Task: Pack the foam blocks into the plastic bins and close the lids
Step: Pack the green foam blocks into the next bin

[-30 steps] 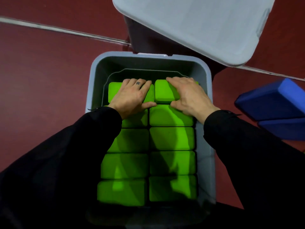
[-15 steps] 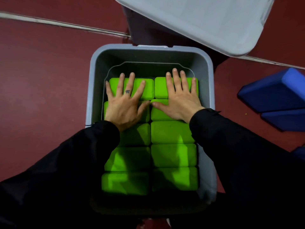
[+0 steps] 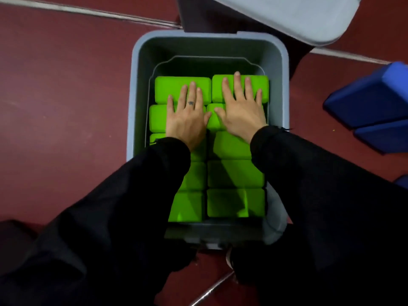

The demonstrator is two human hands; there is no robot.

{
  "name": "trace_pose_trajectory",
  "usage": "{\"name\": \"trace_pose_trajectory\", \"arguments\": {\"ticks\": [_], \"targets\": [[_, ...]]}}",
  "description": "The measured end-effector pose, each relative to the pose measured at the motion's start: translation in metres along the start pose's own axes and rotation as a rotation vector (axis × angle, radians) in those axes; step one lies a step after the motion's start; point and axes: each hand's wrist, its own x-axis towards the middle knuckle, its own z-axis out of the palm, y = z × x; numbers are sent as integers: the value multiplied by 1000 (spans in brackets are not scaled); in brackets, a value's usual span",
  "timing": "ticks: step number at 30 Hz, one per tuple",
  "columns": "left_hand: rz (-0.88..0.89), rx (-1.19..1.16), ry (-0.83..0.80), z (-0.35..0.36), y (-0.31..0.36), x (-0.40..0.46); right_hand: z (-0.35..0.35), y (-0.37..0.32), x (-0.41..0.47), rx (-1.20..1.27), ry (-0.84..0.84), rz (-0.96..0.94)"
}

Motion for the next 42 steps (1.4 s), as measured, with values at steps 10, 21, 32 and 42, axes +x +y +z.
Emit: {"name": "trace_pose_trajectory", "arguments": {"ticks": [10,21,32,42], "targets": [[-19,-37,-290,-12,-19,-141,15,15,-137,43,-91,-110],[30,-92,-131,-28,-14,-90,74,-10,-182,-54,-187,-85],[37,-91,-188,11,1,-38,96,-4,-171,-46,-177,-125],[80,-124,-218,-2,-14,-94,55,-21,-168,174,153,-99]]}}
